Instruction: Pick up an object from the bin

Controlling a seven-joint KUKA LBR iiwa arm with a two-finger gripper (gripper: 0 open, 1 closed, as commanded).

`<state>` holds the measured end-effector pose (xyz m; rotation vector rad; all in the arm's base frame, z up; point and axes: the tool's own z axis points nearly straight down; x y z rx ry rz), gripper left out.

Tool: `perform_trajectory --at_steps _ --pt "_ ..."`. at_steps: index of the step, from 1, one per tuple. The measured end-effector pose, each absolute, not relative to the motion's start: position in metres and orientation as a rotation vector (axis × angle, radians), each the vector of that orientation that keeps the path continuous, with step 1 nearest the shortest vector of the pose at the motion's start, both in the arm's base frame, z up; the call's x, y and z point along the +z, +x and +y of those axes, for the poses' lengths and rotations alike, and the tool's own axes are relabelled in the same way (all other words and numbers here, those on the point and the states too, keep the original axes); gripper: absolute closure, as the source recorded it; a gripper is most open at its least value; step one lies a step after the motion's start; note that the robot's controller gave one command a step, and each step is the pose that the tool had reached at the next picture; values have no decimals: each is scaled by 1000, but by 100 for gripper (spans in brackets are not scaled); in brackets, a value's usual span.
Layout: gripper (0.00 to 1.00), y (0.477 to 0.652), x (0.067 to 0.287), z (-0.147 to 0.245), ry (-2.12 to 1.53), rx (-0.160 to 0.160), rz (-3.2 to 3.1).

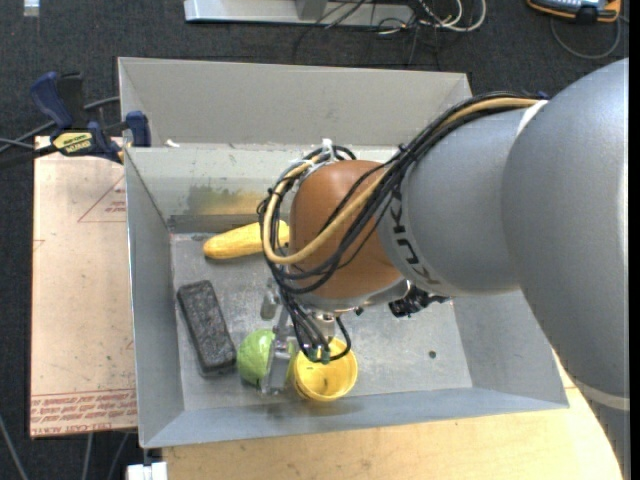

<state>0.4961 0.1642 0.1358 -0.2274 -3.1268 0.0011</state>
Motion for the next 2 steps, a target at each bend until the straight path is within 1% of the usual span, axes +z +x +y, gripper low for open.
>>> perform_trajectory --at_steps 1,2 --pt "0 486 119 174 -460 -4 -3107" --pt "0 480 68 177 -430 -2 -3111"
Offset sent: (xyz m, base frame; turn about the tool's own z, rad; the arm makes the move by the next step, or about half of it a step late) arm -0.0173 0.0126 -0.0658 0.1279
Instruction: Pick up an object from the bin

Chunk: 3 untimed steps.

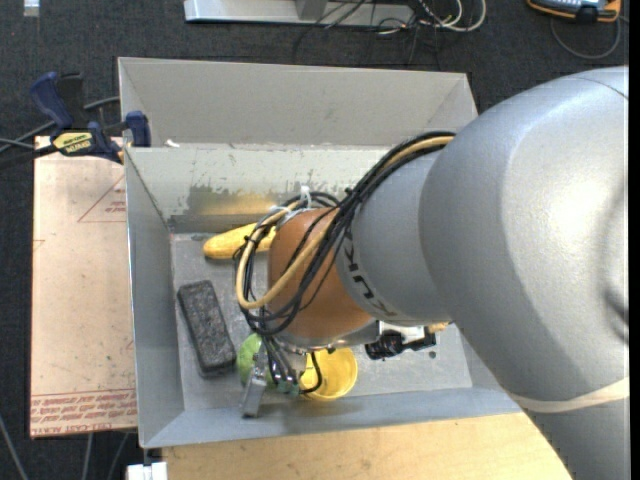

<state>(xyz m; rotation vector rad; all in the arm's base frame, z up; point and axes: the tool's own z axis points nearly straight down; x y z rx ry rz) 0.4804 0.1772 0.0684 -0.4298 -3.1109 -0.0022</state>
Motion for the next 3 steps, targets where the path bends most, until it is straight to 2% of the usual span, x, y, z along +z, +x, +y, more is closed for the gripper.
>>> perform_trajectory --at_steps 1,3 --pt "100 482 72 169 -397 -11 -3119" --pt "100 481 75 168 -397 -8 -3117"
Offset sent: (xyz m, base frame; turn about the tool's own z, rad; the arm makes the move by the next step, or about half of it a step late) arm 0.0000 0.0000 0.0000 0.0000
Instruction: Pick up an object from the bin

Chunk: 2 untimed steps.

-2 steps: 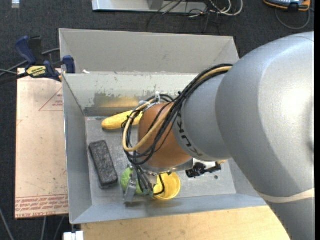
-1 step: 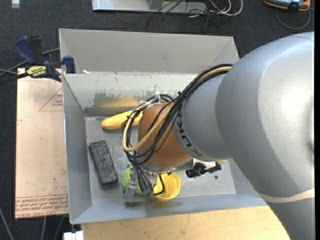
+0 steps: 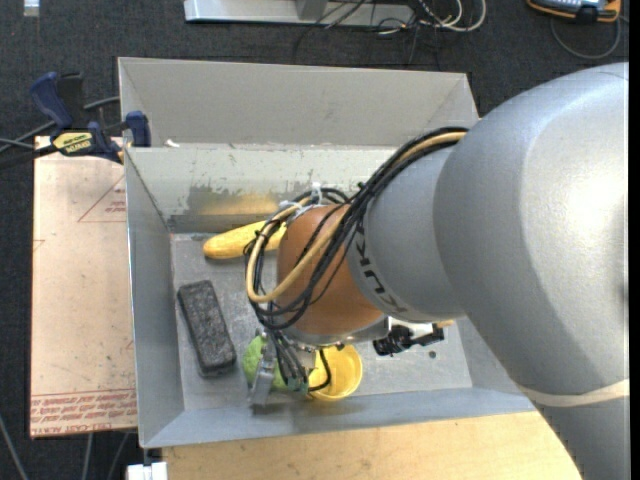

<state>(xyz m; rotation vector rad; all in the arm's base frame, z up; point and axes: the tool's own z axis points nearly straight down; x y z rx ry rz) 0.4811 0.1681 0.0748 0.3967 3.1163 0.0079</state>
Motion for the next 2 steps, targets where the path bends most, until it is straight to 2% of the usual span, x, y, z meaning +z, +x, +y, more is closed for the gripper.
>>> perform_trajectory --at_steps 2 --pt "100 482 93 168 398 10 3114"
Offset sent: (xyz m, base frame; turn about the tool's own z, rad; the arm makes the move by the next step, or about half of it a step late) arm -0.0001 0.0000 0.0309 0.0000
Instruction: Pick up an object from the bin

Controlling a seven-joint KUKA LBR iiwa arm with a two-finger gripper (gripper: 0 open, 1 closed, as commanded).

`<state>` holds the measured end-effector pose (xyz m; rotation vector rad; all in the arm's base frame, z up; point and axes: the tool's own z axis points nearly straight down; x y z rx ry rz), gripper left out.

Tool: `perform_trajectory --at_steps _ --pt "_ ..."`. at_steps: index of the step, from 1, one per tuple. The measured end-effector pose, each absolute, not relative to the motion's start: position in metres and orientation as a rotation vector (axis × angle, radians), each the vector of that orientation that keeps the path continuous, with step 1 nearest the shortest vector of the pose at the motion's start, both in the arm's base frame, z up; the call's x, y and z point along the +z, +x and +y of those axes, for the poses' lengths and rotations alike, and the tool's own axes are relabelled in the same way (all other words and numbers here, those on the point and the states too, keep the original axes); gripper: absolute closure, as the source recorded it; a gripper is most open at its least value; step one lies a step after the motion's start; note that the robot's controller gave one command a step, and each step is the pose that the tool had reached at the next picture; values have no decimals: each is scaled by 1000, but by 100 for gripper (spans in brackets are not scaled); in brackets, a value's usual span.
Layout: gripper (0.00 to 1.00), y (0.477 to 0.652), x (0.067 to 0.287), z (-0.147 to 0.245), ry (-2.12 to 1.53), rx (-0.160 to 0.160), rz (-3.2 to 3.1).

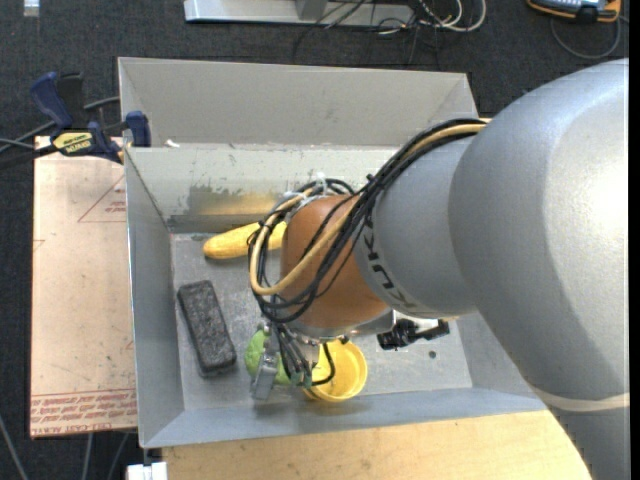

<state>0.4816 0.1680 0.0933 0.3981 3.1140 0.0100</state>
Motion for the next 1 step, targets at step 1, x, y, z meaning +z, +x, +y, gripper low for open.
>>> perform_trajectory --at_steps 1 --pt "100 481 101 168 399 8 3117"
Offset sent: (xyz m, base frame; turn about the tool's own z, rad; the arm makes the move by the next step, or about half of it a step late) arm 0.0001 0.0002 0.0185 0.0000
